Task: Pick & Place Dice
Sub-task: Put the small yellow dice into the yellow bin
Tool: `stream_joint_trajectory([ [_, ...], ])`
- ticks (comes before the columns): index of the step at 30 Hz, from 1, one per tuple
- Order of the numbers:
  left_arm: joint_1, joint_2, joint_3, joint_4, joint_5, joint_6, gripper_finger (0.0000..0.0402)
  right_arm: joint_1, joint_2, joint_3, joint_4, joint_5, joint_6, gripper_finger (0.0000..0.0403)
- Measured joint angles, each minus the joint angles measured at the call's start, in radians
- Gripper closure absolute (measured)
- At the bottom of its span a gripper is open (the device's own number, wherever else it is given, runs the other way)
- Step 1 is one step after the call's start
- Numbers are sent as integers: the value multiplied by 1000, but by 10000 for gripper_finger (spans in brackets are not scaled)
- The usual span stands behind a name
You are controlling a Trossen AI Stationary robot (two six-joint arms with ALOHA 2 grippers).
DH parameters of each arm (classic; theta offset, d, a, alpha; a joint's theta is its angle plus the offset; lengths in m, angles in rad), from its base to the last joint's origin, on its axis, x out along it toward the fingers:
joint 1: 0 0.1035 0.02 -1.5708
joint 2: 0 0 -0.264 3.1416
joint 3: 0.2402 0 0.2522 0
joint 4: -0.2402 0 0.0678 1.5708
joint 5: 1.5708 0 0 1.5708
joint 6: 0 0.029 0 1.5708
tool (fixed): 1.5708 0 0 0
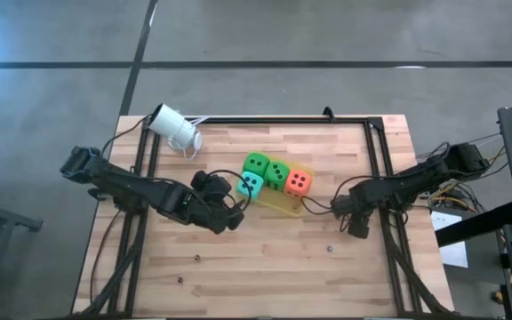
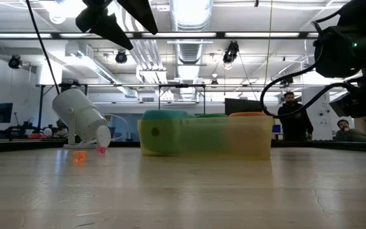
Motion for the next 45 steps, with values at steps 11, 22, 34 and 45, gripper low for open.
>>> stream_joint_trajectory([
  [11, 0, 0, 0, 0, 0, 0, 2, 0, 0, 15, 9, 9, -7, 358],
  [22, 0, 0, 0, 0, 8, 0, 2, 0, -2, 112, -48, 17, -42, 349],
  [34, 1, 0, 0, 0, 14, 3, 2, 0, -9, 300, -156, 119, -109, 349],
  [45, 1, 0, 0, 0, 14, 2, 2, -1, -10, 459, -28, 359, -162, 349],
])
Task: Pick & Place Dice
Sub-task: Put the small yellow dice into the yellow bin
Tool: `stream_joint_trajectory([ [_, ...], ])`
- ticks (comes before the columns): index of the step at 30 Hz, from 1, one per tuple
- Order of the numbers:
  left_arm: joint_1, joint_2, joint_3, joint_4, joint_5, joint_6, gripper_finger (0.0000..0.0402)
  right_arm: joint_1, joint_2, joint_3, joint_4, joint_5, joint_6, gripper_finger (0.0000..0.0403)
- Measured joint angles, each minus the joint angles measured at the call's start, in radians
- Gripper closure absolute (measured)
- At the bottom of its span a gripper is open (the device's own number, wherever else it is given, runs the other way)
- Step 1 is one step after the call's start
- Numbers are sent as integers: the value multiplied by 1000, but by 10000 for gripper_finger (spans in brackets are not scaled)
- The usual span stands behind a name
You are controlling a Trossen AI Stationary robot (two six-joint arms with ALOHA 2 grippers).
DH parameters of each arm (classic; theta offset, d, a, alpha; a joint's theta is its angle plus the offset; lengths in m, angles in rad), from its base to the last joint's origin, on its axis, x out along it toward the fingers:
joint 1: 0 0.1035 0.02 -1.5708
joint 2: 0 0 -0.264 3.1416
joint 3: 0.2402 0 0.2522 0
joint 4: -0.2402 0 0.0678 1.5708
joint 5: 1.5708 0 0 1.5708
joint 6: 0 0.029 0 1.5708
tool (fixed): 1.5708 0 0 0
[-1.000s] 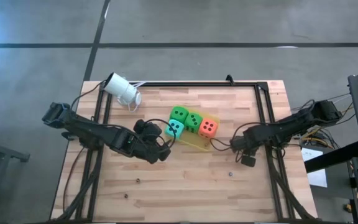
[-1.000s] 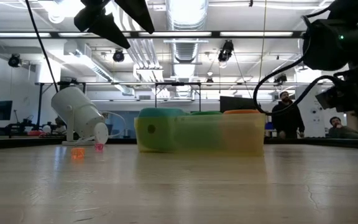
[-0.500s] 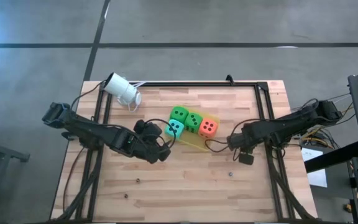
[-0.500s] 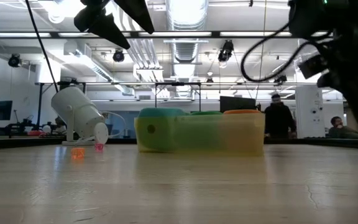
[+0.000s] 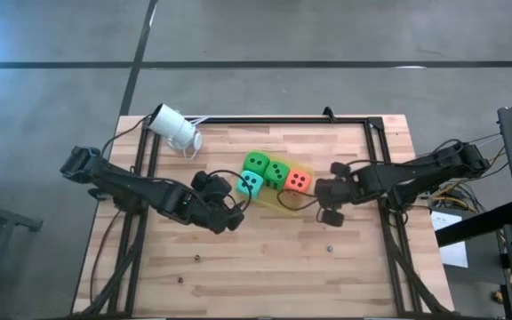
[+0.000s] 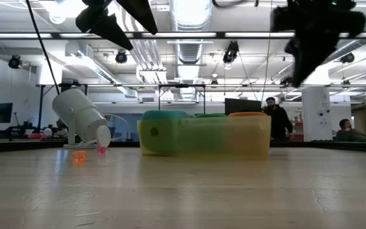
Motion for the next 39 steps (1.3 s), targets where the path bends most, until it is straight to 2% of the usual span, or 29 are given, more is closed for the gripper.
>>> stream_joint_trajectory([
  [6, 0, 0, 0, 0, 0, 0, 2, -30, 0, -35, 280, 12, -121, 349],
  [10, 0, 0, 0, 0, 0, 0, 2, -77, 0, -77, 384, 2, -178, 349],
  [18, 0, 0, 0, 0, 0, 0, 2, -138, 40, -162, 608, -120, -264, 349],
  [29, -1, 0, 0, 0, 0, -3, 2, -137, 208, -148, 704, -131, -355, 349],
  [39, 1, 0, 0, 8, 0, -2, 2, -137, 225, -139, 723, -134, -350, 349],
])
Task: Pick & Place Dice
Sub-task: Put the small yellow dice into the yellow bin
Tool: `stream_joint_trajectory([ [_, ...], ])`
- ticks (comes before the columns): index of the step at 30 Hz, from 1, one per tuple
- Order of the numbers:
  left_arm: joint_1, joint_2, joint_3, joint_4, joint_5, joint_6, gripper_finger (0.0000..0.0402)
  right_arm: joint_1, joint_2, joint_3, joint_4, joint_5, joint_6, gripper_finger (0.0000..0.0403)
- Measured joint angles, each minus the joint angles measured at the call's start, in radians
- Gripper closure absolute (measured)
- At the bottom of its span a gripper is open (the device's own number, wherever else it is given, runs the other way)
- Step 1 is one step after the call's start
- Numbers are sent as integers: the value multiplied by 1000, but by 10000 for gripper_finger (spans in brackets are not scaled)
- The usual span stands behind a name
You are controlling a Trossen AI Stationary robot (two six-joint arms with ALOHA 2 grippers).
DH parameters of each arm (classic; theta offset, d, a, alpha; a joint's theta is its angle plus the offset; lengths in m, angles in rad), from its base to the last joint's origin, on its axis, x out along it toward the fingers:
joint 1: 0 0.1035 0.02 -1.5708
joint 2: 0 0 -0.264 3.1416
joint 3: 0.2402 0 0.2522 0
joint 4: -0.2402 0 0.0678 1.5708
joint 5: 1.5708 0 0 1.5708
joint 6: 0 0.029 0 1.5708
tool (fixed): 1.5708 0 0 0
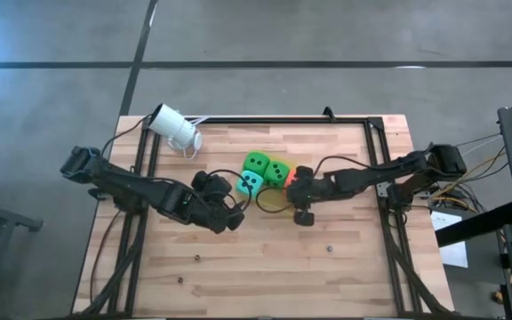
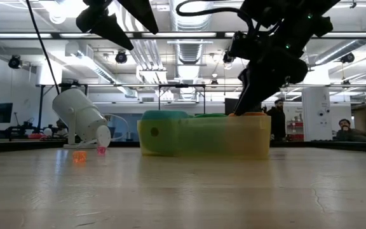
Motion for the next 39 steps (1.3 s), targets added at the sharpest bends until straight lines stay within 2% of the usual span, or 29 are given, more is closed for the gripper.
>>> stream_joint_trajectory([
  [5, 0, 0, 0, 0, 0, 3, 2, 0, 2, 7, 1, 1, 16, 342],
  [17, 0, 0, 0, 0, 0, 3, 2, 0, 27, 8, 7, 14, 22, 244],
  [25, 0, 0, 0, 0, 0, 2, 2, 0, 23, 8, 5, 11, 23, 219],
  [31, 0, 0, 0, 0, 0, 2, 2, 0, -2, 8, -4, 11, 23, 237],
  [39, 0, 0, 0, 0, 0, 2, 2, 0, 0, 8, -8, 10, 26, 343],
])
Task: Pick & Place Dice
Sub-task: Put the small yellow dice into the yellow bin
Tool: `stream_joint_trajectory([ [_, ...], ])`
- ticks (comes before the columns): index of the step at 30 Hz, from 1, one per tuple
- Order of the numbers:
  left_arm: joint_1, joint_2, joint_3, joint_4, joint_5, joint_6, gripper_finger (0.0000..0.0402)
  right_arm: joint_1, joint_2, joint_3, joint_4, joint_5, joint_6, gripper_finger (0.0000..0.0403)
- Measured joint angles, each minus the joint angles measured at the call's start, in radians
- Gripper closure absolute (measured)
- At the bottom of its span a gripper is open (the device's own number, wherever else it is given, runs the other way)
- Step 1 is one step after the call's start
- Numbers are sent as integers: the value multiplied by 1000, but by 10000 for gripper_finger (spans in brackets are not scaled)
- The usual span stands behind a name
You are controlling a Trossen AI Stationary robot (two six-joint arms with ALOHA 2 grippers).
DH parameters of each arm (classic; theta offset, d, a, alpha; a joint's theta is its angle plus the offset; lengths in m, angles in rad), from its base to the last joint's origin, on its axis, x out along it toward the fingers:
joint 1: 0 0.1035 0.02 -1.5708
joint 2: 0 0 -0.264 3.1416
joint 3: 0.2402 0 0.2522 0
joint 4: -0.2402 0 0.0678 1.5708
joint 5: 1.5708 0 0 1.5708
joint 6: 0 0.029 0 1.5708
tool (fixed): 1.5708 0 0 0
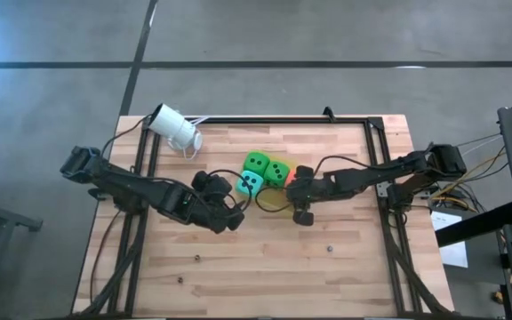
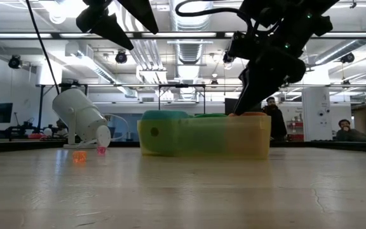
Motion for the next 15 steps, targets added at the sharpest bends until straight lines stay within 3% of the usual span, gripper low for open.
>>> stream_joint_trajectory([
  [5, 0, 0, 0, 0, 0, 0, 2, 0, 0, 0, 6, 0, 0, 351],
  [15, 0, 0, 0, 0, 0, 0, 2, 0, -1, 0, 23, 0, -1, 229],
])
